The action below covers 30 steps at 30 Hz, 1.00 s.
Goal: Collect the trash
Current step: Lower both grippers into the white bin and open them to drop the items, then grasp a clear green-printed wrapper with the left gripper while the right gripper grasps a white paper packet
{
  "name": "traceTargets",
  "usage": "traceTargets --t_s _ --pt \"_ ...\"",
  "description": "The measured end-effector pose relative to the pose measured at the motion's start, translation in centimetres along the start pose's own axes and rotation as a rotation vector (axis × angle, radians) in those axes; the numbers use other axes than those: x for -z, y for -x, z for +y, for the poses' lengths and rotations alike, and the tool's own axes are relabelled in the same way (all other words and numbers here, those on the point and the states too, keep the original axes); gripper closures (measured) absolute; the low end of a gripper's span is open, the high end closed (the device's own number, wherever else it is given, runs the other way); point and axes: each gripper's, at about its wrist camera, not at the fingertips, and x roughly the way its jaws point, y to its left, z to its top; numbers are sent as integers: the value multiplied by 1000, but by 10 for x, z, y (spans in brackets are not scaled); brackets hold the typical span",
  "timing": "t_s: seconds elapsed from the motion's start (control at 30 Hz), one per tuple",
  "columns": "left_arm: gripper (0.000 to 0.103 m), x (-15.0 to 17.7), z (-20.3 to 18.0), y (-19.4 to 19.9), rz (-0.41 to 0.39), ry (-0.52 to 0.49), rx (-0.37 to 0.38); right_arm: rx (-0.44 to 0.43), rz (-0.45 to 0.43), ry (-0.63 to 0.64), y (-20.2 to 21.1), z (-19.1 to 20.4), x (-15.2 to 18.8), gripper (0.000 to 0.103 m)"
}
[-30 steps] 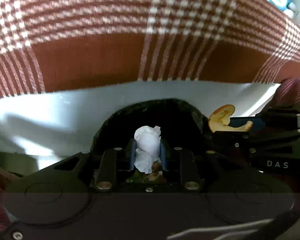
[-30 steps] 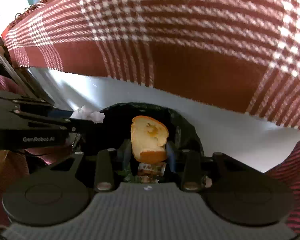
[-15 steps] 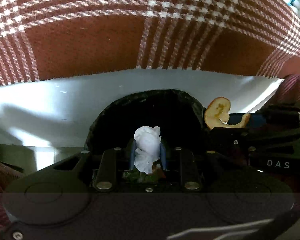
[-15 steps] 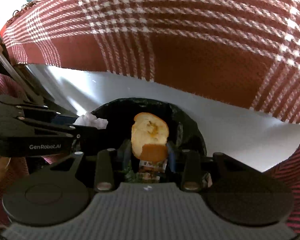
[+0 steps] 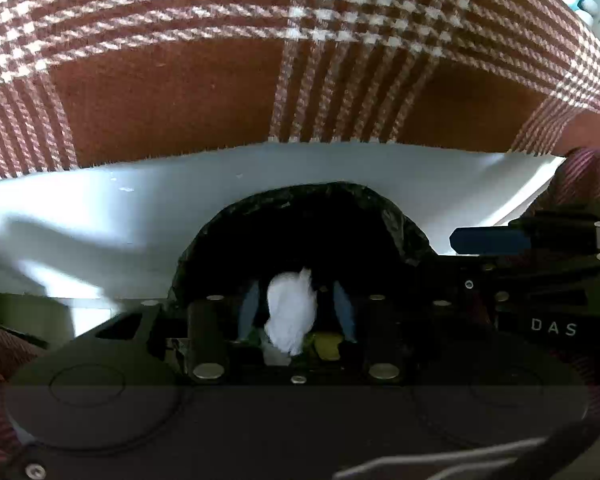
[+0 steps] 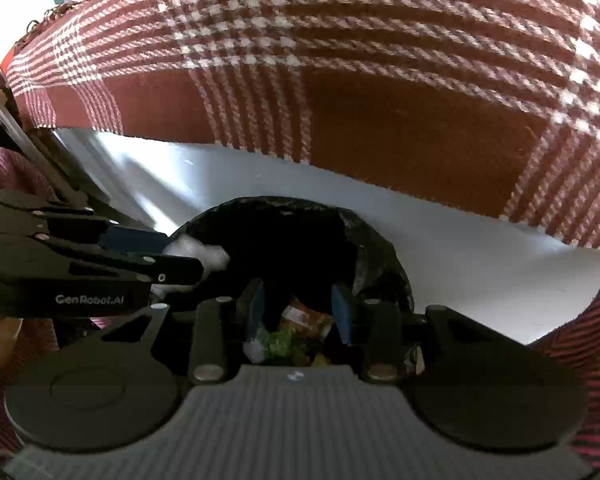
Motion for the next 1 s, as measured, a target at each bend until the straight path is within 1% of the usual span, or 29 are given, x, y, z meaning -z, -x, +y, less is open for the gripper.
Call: traceTargets --t_s 0.03,0.07,0.1,0.13,0.17,0.2,0.23,0.33,0.4,0.5,0.57,0.63,0.7,0.73,0.8,0.9,1.0 --pt "52 -1 1 0 -1 -1 -2 1 -1 -1 1 0 0 58" --pt "44 -2 2 1 -3 -1 -4 1 -3 -2 1 -1 0 58" --pt "41 -3 3 2 -5 0 -4 2 -4 -2 1 -1 0 58" --pt "39 -4 3 4 -10 1 -4 2 -6 -3 2 -1 0 56" --pt "34 -6 4 7 -16 2 -5 3 -11 -2 4 -1 -1 56" --pt "26 -8 3 12 -28 1 -4 5 -23 0 7 -1 -1 53" --pt "24 -11 4 19 -44 -2 -1 7 -39 5 12 0 -3 48" --pt "22 -22 3 47 -128 -27 5 5 -105 15 33 0 -12 45" --pt "18 -33 4 72 -216 -44 2 0 -168 20 53 -1 -24 43" --pt "14 -50 9 104 -352 -47 -6 15 -284 37 83 -4 -44 38" --pt "11 -65 11 119 -430 -48 -10 35 -360 46 100 -7 -59 35" --pt "10 -82 10 126 -497 -49 -31 -43 -314 -2 104 -17 -75 34" --pt "10 -102 11 134 -537 -37 -64 -75 -289 -47 105 -23 -82 34" --pt "10 -111 12 138 -560 -26 -62 -85 -288 -48 108 -24 -84 34" --pt "10 -122 15 146 -610 -10 -41 -102 -319 -36 118 -24 -88 32" --pt "10 -144 13 145 -646 -13 -44 -68 -384 -5 130 -18 -95 28" --pt "10 -171 15 130 -642 -11 -50 2 -437 17 129 -15 -103 27"
